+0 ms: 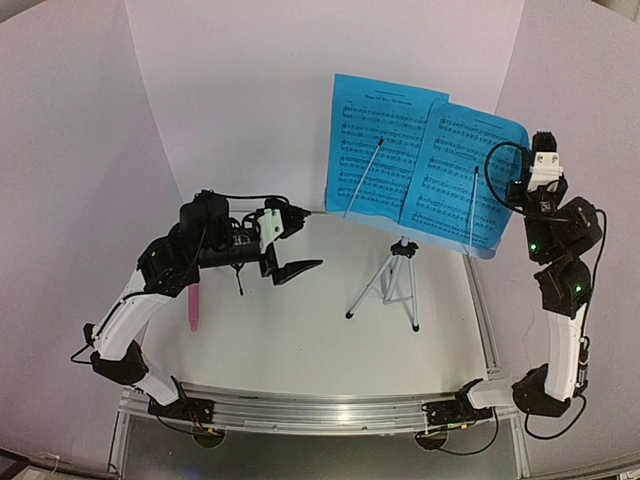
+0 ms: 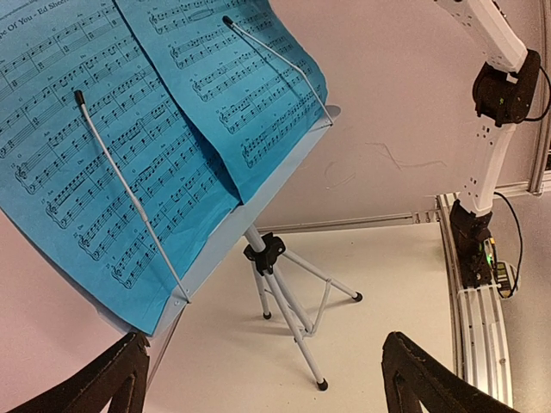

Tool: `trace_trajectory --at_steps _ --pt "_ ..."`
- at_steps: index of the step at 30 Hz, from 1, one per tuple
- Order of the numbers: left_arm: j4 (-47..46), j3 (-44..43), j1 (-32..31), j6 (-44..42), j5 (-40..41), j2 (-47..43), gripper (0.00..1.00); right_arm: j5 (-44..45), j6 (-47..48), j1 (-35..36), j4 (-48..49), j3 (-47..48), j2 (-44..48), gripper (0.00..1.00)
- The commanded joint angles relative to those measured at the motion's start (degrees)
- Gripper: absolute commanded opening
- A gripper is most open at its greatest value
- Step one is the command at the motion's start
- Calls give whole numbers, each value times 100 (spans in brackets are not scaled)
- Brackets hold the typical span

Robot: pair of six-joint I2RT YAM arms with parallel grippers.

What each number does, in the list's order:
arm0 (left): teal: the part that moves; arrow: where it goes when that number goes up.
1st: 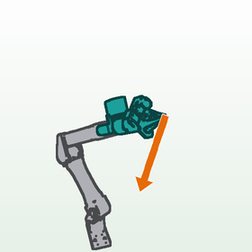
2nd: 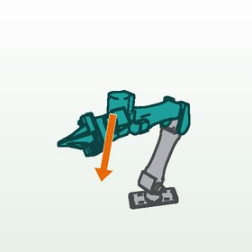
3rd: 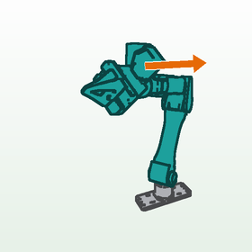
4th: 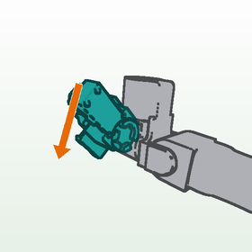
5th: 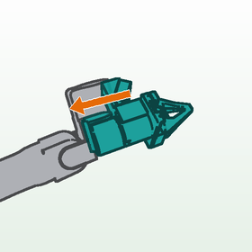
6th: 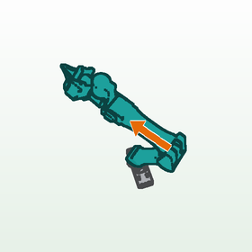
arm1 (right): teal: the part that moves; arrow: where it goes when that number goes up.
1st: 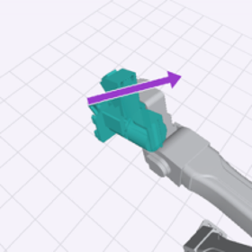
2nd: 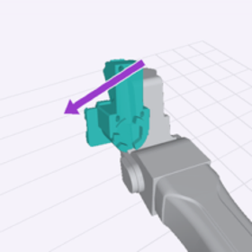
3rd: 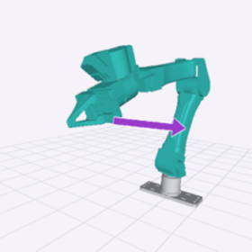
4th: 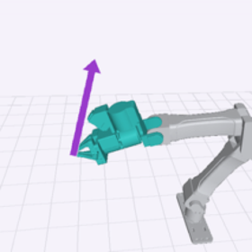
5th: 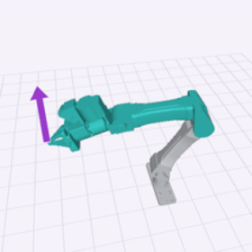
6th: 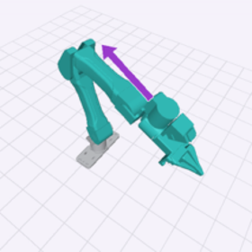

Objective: Set up the instrument practice props

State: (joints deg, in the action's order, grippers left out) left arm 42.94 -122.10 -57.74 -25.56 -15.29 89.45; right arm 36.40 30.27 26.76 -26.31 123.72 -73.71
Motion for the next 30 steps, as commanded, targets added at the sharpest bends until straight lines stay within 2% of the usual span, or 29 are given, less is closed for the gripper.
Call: trace_trajectory --at_steps 1,13,30 --pt "-224 21 17 -1 -24 -247 94 251 133 -10 500 5 77 0" --pt "-228 93 17 -1 -18 -295 94 230 247 -11 520 -301 267 0" --pt "-202 73 13 18 -36 -280 94 243 480 -12 591 -65 215 0"
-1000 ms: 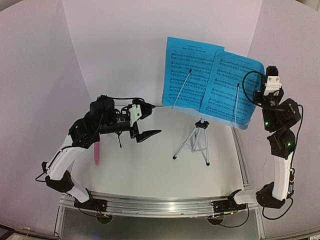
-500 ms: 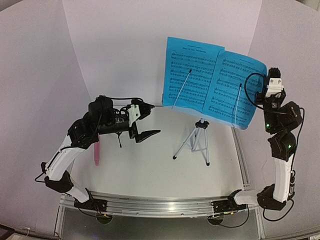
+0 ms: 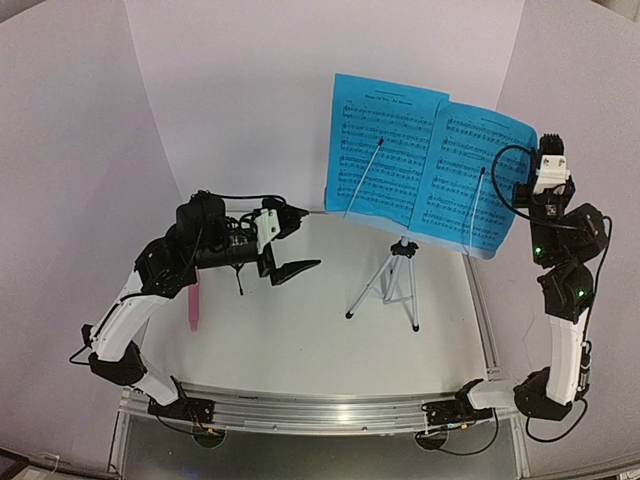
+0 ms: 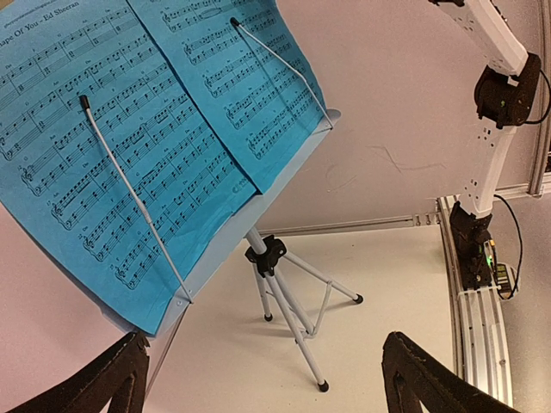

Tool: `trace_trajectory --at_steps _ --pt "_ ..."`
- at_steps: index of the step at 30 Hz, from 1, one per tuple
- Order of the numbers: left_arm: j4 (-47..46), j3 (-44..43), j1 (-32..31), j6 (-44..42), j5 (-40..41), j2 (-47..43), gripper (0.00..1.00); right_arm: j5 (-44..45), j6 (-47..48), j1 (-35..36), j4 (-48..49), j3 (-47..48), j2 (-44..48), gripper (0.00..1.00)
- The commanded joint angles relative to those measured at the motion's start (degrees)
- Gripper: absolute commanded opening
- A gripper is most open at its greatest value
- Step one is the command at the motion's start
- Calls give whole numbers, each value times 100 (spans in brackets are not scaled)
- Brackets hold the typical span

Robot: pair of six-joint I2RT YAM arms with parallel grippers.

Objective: Set up the instrument practice props

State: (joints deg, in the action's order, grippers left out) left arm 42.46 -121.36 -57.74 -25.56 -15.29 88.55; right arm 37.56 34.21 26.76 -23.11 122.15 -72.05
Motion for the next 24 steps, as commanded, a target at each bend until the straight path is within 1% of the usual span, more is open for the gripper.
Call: trace_trajectory --at_steps 1,8,19,24 --pt "-156 4 15 16 -36 -189 94 133 96 -10 272 85 62 0" --pt "-157 -25 15 16 -62 -161 94 156 243 -12 272 138 114 0" --pt "-124 -61 17 19 -88 -128 95 207 190 -8 316 36 229 0" --pt "-123 -104 17 20 -97 -107 95 156 74 -12 325 -208 296 0"
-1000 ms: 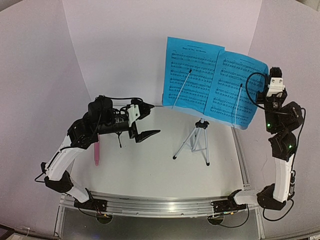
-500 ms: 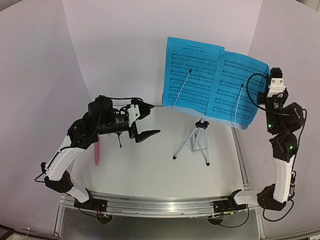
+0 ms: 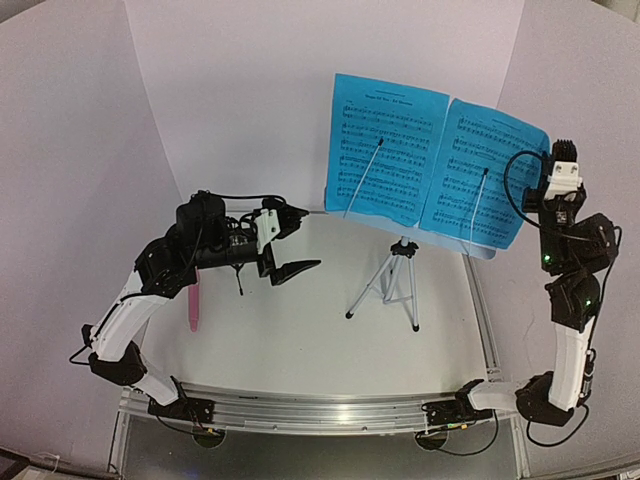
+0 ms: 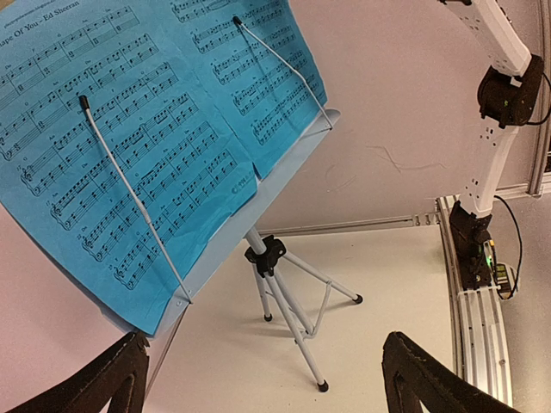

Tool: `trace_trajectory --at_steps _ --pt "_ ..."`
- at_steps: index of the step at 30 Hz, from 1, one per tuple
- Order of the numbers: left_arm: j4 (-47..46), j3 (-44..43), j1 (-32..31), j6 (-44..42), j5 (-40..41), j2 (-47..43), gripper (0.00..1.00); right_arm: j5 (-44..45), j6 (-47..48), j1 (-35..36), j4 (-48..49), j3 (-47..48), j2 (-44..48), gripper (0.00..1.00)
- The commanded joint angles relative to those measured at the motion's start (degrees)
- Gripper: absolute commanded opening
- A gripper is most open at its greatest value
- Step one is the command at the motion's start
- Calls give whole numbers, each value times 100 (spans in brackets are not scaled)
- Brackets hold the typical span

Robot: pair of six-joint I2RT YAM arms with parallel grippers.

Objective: Set up the instrument practice props

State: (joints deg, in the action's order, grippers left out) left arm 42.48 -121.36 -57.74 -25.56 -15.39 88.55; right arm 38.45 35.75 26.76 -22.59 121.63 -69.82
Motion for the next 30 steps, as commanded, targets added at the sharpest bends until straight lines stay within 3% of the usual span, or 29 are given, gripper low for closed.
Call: trace_trajectory --at_steps 1,30 --pt "-121 -117 16 15 -87 -98 95 48 -88 -13 273 -192 76 0" --pt "-163 18 17 4 -79 -170 95 -164 302 -11 -171 -73 -5 0"
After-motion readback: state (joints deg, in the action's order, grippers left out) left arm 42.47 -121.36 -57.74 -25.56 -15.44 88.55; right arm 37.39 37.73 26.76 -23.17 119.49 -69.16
